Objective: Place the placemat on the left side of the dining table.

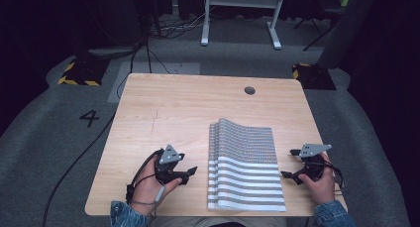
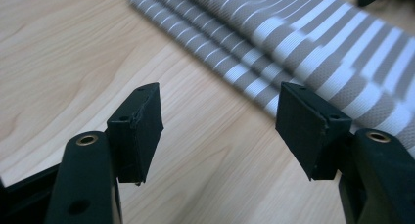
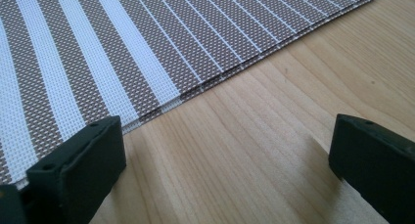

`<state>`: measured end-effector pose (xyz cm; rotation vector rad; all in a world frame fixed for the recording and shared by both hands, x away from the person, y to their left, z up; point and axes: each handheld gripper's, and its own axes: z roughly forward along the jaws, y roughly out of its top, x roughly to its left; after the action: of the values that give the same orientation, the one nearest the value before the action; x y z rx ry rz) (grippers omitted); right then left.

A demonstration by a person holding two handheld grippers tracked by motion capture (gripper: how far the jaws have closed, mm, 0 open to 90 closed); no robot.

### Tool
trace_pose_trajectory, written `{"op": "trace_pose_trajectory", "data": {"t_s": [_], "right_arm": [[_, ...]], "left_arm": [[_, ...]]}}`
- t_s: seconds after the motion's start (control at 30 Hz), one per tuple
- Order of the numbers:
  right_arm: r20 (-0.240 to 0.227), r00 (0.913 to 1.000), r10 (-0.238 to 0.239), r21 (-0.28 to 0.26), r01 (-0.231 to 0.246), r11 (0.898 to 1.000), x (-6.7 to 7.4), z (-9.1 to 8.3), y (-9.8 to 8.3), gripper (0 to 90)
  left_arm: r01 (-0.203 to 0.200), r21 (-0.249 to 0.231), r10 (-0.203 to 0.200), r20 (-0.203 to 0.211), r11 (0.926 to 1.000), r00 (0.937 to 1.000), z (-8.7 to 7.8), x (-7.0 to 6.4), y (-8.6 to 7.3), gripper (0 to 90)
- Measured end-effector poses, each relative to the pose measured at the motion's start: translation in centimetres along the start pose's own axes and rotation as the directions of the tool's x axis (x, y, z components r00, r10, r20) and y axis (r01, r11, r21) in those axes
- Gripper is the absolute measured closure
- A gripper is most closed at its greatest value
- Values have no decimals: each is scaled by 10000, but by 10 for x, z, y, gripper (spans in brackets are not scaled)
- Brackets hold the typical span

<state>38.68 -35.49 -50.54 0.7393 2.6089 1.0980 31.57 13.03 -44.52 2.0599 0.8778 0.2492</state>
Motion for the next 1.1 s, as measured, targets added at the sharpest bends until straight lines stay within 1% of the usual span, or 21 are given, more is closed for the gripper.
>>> {"op": "trace_pose_trajectory", "data": {"t_s": [0.1,0.13,0.17,0.27,0.33,0.37,0.4,0.47,0.5,0.53,0.6,0.63,0.67,0.7,0.73,0.77,0.83,0.9,0.97,1.07,1.1], "right_arm": [[2,10000,72,38,-72,10000,0,0,0,5],[20,10000,15,6,-15,10000,0,0,0,5],[20,10000,19,8,-19,10000,0,0,0,5],[20,10000,86,43,-86,10000,0,0,0,5],[27,9999,113,45,-113,9999,0,0,1,5],[27,9999,113,45,-113,9999,0,0,1,5],[32,9999,115,42,-115,9999,1,0,1,5],[35,9999,120,45,-120,9999,1,0,1,5],[40,9999,118,45,-119,9999,1,0,1,5],[40,9999,118,45,-119,9999,1,0,1,5],[49,9999,126,42,-126,9999,1,1,1,5],[49,9999,127,41,-127,9999,1,1,1,5],[49,9999,125,40,-125,9999,1,1,1,5],[51,9999,129,35,-129,9999,1,1,1,4],[43,9999,135,16,-135,9999,1,1,1,5],[50,9999,123,43,-123,9999,1,1,1,5],[50,9999,123,38,-123,9999,1,1,1,4],[51,9999,124,39,-124,9999,1,1,1,5],[49,9999,125,43,-125,9999,1,1,1,5],[54,9999,127,28,-127,9999,1,1,1,4],[47,9999,135,16,-135,9999,1,1,1,4]], "left_arm": [[-3,-146,9,371,9999,9993,5,-5,8,347],[-15,-107,23,671,9999,9977,12,-9,14,347],[-15,-107,23,671,9999,9977,12,-9,14,348],[-187,173,167,1084,9997,9940,33,-15,26,347],[-123,494,55,1346,9987,9909,46,-16,30,339],[-123,494,55,1346,9987,9909,46,-16,30,339],[-16,615,-75,1467,9981,9892,54,-16,32,339],[-124,871,-13,1556,9961,9878,66,-16,36,338],[-74,1109,-122,1744,9938,9846,76,-17,38,333],[-74,1109,-122,1744,9938,9846,76,-17,38,325],[73,1462,-334,1768,9892,9837,86,-17,39,306],[366,1756,-677,1744,9838,9824,96,-17,38,292],[366,1756,-677,1744,9838,9824,96,-17,38,288],[243,2136,-618,1708,9766,9834,101,-18,36,263],[243,2136,-618,1708,9766,9834,101,-18,36,256],[55,2183,-398,1530,9759,9874,102,-22,38,257],[-51,2137,-281,1523,9769,9879,101,-24,40,258],[-441,1873,163,1476,9813,9889,100,-30,45,263],[-417,1796,125,1607,9829,9869,102,-33,46,266],[-397,2209,3,1755,9745,9845,113,-35,43,261],[-397,2209,3,1755,9745,9845,113,-35,43,267]]}}
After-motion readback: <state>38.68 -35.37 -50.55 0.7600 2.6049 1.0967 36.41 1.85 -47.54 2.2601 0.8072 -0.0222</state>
